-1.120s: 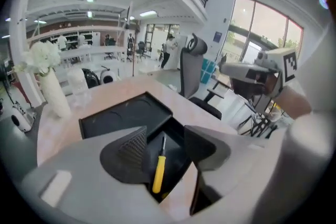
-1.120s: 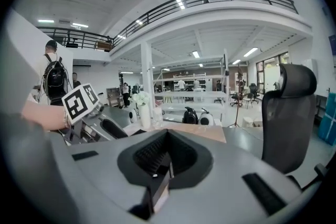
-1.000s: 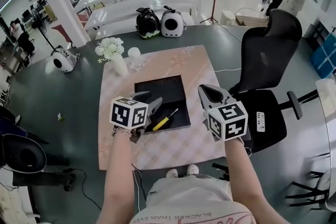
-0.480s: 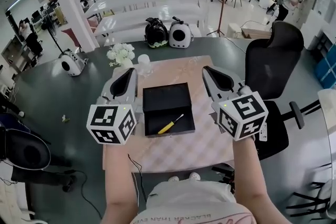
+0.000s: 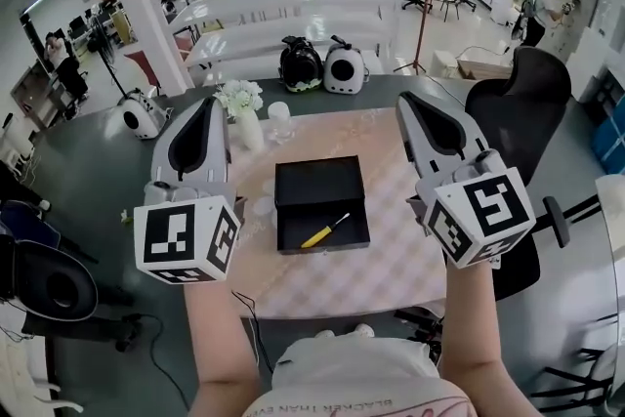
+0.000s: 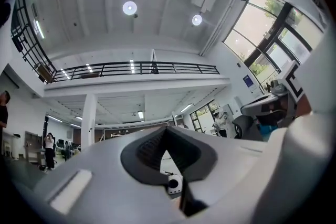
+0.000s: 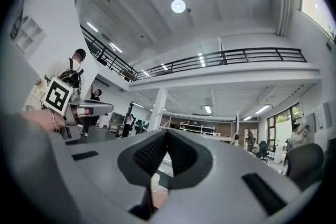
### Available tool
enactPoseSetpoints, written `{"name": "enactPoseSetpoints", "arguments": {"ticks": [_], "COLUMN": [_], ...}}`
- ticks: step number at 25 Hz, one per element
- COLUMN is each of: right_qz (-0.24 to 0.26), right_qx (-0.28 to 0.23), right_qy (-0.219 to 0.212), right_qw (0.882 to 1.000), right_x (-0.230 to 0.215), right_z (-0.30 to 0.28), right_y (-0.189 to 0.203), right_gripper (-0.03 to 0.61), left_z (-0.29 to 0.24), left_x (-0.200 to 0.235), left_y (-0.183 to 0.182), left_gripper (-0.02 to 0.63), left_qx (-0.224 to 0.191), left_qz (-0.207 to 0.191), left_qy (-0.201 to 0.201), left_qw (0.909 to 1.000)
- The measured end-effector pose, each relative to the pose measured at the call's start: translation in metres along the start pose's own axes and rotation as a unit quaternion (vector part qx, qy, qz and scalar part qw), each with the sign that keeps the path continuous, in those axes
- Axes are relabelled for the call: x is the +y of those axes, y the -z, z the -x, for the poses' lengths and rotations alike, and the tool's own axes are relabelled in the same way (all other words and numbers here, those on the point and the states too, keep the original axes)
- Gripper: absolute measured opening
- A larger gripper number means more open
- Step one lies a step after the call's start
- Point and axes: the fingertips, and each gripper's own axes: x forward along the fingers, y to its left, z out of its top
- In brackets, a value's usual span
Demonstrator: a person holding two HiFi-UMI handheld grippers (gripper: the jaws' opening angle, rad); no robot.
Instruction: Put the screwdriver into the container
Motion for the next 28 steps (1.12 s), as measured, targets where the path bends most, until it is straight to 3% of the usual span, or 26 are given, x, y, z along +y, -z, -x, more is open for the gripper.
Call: {"name": "enactPoseSetpoints", "arguments": {"ticks": [8,28], "right_qz": [0.008,0.011], "right_qx": [-0.015,0.001], "right_qy": [0.016,0.019], "right_qw": [1.0,1.0], "right_x": [-0.002,0.014], "right_z": [0.007,0.01], "right_y": [-0.011,0.006], "right_gripper": [0.005,0.005], "left_z": [-0.002,0.007], "left_x": [-0.006,-0.01], "left_y": [-0.012,0.002], "left_gripper": [0.009,0.009], "left_qx": [-0.008,0.002], "left_qz": [-0.002,0.005], "left_qy": [0.001,0.007], "left_qw": [1.0,1.0]}}
